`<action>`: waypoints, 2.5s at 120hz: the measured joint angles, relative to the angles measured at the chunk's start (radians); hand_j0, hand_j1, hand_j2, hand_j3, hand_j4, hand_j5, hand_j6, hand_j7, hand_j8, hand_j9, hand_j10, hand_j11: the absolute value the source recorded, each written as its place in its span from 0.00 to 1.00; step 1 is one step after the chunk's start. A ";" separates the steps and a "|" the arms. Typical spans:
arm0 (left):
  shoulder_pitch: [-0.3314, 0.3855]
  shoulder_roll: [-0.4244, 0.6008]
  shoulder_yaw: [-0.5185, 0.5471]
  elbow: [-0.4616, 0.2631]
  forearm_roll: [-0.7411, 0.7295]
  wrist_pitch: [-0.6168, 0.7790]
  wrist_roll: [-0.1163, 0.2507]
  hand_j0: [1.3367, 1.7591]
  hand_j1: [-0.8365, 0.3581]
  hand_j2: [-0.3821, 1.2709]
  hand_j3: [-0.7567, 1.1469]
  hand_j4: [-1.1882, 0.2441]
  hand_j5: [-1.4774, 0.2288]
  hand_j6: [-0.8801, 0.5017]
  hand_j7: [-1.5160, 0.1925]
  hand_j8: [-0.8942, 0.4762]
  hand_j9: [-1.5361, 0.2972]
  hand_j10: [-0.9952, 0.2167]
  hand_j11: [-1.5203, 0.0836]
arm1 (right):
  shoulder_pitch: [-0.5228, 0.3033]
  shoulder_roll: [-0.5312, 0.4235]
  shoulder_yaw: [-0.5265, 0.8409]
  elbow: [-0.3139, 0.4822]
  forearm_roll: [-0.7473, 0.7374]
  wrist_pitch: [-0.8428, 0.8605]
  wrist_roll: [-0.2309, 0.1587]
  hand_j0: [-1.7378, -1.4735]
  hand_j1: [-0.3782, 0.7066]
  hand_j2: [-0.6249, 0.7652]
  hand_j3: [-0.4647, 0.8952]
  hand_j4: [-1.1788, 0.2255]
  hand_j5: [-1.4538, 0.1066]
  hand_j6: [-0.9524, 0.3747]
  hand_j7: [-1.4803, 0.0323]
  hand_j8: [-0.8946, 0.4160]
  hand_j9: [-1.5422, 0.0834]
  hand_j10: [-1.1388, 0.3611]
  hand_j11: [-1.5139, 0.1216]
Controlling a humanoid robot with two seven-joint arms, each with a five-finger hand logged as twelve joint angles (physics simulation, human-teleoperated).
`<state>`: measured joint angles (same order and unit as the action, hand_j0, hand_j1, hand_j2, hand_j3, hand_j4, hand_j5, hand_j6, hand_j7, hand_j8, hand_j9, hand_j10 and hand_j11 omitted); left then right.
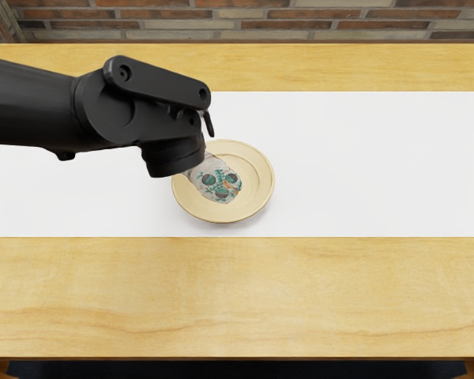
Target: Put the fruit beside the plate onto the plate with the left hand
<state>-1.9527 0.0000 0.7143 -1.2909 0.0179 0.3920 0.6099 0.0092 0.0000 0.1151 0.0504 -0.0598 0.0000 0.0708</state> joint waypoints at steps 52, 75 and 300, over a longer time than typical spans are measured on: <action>0.130 0.000 -0.114 0.026 0.100 -0.007 0.001 0.76 0.42 0.42 0.40 0.39 0.36 0.18 0.38 0.30 0.38 0.34 0.42 | 0.000 0.000 0.000 0.000 0.000 0.000 0.001 0.30 0.07 0.44 0.34 0.81 0.90 0.69 0.95 0.65 0.92 0.73 0.90; 0.188 0.000 -0.160 0.069 0.151 -0.033 0.001 0.76 0.42 0.42 0.40 0.39 0.37 0.18 0.39 0.29 0.38 0.33 0.43 | 0.000 0.000 0.000 0.000 0.001 0.000 0.001 0.30 0.07 0.44 0.34 0.81 0.90 0.69 0.95 0.65 0.92 0.73 0.90; 1.374 0.687 -1.792 0.001 0.425 -1.002 -0.262 0.76 0.74 0.26 0.40 0.65 0.67 0.45 0.69 0.47 0.66 0.61 0.74 | -0.002 0.000 0.000 0.011 0.001 0.000 0.001 0.30 0.07 0.44 0.34 0.81 0.90 0.69 0.95 0.65 0.92 0.73 0.90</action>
<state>-0.5786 0.6866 -1.0781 -1.2894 0.4424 -0.6097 0.3484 0.0077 0.0000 0.1151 0.0616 -0.0585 0.0000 0.0721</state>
